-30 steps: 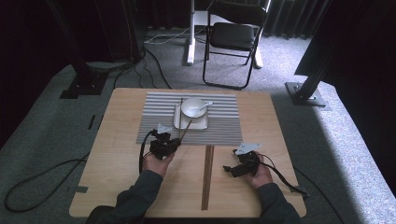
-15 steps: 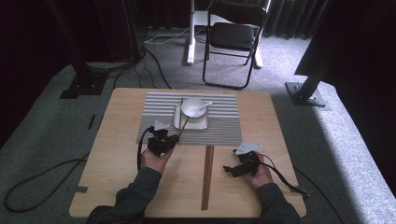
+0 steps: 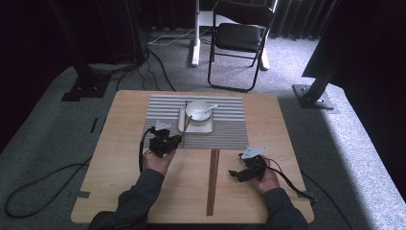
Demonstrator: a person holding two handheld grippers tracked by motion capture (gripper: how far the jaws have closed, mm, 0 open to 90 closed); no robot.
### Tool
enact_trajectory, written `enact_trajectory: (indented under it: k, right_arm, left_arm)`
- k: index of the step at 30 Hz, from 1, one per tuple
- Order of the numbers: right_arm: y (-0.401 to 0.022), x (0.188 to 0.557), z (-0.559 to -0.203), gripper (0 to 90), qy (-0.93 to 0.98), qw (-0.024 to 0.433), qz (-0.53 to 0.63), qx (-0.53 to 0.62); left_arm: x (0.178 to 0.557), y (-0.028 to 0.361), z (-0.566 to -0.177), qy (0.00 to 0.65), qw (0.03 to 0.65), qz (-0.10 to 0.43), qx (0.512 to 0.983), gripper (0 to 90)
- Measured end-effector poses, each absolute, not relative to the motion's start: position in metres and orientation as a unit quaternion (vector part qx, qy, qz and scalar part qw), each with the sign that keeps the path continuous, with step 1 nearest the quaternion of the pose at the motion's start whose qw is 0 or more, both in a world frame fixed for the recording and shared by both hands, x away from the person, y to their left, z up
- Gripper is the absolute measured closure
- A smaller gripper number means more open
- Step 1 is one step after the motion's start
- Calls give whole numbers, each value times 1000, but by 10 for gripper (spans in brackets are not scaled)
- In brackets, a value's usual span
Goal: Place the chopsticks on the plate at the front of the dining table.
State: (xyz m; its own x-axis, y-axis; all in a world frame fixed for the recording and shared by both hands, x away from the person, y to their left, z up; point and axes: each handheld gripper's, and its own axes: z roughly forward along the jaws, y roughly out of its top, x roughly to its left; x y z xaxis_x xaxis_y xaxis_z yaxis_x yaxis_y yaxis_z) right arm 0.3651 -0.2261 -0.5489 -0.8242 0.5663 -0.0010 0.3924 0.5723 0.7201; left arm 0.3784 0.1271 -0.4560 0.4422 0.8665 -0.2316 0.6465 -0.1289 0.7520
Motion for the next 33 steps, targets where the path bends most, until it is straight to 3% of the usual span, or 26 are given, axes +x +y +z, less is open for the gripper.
enact_trajectory:
  k: [33]
  right_arm:
    - [-226,365,-549,116,879,116,373,273]
  left_arm:
    - [393,127,-442,512,427,137,732,847]
